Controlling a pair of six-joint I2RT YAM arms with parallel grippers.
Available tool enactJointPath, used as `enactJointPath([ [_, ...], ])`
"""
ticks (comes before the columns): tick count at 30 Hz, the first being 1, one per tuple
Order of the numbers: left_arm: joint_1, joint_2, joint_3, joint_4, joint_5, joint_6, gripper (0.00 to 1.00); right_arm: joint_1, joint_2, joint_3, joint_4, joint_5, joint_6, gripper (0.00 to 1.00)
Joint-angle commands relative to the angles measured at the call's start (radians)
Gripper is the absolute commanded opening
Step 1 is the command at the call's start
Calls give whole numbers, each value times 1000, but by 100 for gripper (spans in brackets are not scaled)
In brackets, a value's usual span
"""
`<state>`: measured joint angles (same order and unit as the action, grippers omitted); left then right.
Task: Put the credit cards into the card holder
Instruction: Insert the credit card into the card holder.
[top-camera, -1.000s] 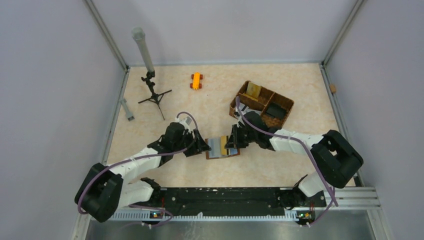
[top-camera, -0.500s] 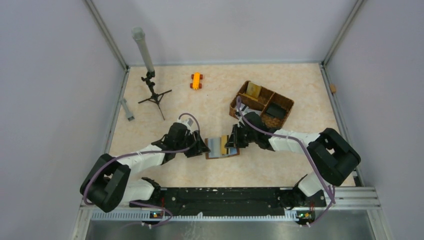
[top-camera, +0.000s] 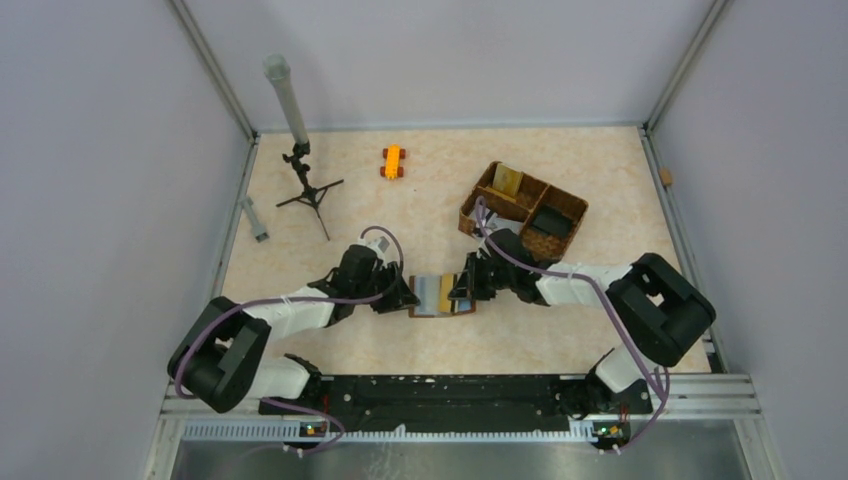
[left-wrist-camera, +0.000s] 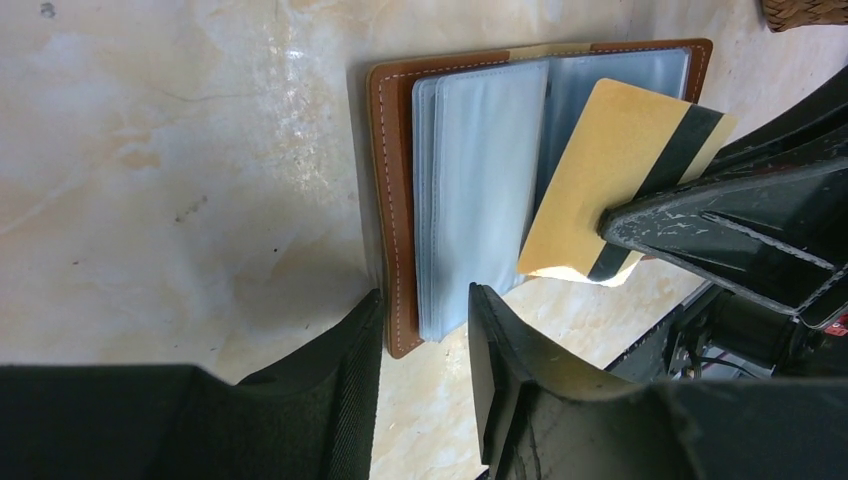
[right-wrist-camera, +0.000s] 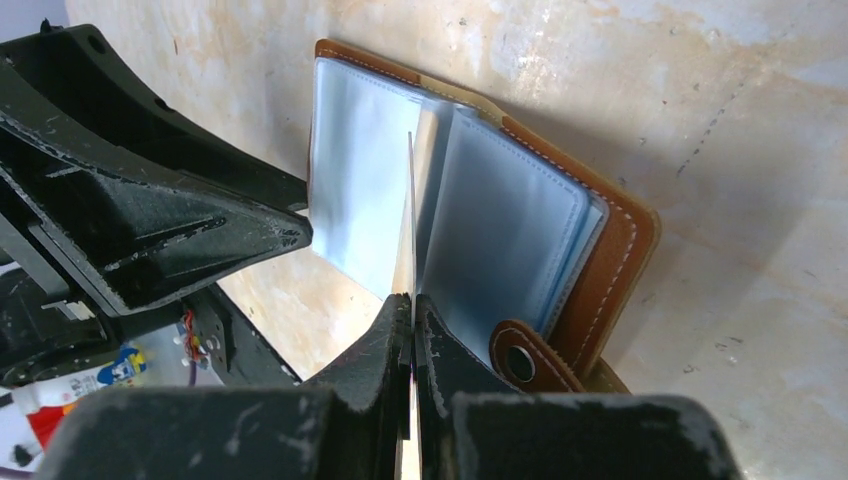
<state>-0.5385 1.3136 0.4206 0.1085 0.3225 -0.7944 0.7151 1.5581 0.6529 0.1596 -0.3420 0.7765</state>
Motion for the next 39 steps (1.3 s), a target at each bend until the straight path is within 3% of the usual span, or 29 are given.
enactJointPath([
  [1, -1, 22, 9, 41, -2, 21, 40, -9, 32, -27, 31, 15, 42, 0],
  [18, -1, 63, 10, 52, 0, 32, 27, -9, 99, -66, 91, 23, 99, 0],
  [39, -2, 84, 9, 64, 7, 27, 19, 21, 124, -74, 142, 41, 159, 0],
])
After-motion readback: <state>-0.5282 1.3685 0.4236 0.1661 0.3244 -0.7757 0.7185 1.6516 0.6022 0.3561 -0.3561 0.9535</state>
